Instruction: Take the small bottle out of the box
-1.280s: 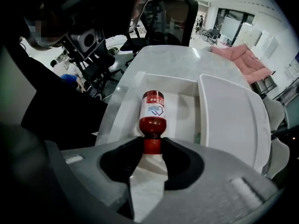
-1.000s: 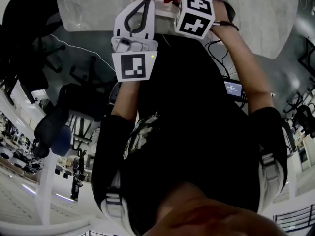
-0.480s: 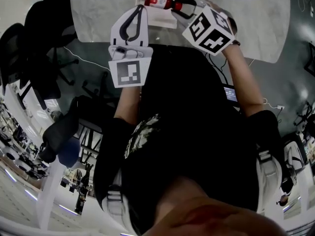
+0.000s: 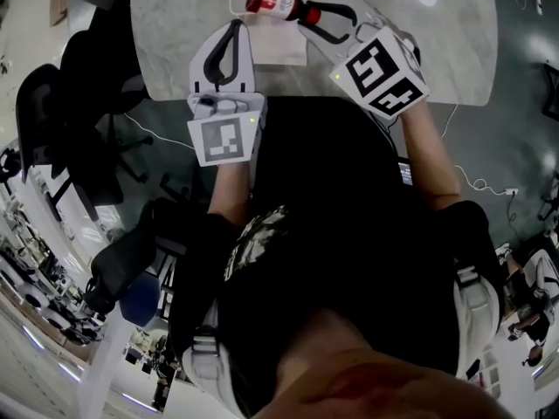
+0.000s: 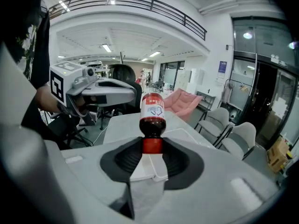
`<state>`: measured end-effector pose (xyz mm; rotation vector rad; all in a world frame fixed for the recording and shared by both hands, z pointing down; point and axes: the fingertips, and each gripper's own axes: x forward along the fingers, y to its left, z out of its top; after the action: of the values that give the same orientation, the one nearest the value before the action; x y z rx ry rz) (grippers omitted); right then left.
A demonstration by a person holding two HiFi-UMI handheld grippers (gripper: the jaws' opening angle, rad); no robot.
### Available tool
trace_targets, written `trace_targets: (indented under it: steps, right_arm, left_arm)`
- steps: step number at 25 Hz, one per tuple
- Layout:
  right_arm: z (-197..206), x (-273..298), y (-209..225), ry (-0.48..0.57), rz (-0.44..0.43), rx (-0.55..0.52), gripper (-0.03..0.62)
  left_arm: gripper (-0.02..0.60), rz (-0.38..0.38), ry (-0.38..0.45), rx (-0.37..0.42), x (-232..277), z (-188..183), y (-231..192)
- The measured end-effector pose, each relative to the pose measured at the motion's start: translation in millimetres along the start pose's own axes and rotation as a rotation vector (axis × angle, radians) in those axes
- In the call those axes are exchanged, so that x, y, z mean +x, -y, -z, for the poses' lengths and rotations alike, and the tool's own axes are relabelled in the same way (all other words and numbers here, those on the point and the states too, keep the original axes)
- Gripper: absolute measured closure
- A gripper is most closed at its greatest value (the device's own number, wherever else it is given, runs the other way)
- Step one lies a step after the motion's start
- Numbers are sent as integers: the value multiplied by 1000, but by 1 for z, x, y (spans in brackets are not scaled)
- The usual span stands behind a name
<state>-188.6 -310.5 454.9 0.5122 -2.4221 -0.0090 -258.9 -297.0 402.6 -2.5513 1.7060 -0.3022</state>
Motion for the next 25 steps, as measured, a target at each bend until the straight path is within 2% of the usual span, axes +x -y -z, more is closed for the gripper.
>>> trace_targets:
  steps: [4, 8, 11, 21, 25]
  right_arm:
    - [-10, -14, -2, 53, 71, 27, 462]
    - [-37, -35, 12, 117, 111, 55, 462]
    - [-51, -40, 15, 175, 148, 88, 464]
    - [-121, -69, 32, 372, 359, 135, 462]
    - [-140, -74, 29, 462, 445, 162, 464]
  left_arm:
    - [568, 33, 28, 21, -2, -5, 0]
    - [568, 58, 58, 2, 8, -33, -2]
    - [568, 82, 67, -12, 9, -38, -7]
    - [568, 112, 111, -24, 4, -81, -49]
    - [568, 106, 165, -8, -3, -89, -72]
